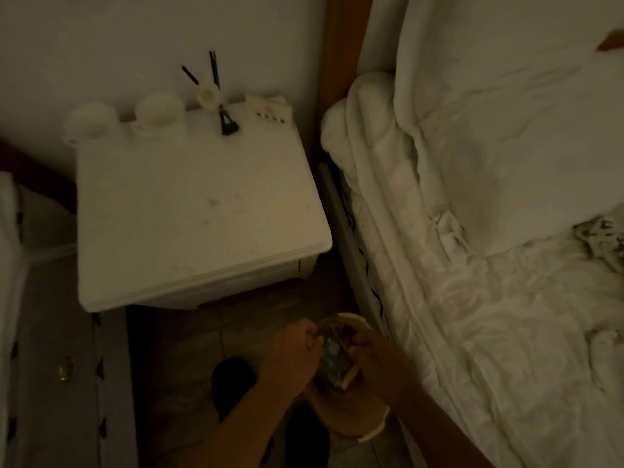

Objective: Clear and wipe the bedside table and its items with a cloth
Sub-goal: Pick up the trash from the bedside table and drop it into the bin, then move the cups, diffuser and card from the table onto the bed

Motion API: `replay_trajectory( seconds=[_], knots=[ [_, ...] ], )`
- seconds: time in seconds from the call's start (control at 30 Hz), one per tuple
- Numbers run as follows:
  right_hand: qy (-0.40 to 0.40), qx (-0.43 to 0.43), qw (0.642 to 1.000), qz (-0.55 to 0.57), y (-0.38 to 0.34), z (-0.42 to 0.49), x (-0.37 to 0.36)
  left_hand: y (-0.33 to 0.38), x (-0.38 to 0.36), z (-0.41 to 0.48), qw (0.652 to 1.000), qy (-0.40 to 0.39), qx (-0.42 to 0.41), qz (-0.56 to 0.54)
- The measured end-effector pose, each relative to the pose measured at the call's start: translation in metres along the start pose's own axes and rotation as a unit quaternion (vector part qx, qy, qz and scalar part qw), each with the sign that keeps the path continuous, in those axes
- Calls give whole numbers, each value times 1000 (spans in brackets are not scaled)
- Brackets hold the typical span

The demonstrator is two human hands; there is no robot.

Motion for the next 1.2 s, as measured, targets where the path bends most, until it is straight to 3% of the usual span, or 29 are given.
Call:
replay_trajectory(
  seconds=[0.33, 0.5, 0.7, 1.2],
  knots=[
    [15, 115, 992, -40, -178, -6, 46, 25, 170, -7, 989, 121, -78, -23],
    [37, 165, 983, -76, -264, 13, 36, 6, 252, 1, 976, 180, -121, -16],
    [58, 207, 970, -111, -353, 23, 16, -17, 335, 9, 972, 202, -114, 26],
    [59, 241, 948, -200, -452, 28, -7, -42, 421, 20, 971, 226, -72, 31]
  ],
)
Point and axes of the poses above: each hand's wrist, its own z-axis towards the middle knuckle, its own x-axis out of the back of the hand, y = z × x, the point moved 5 cm from there along z, towards the middle knuckle
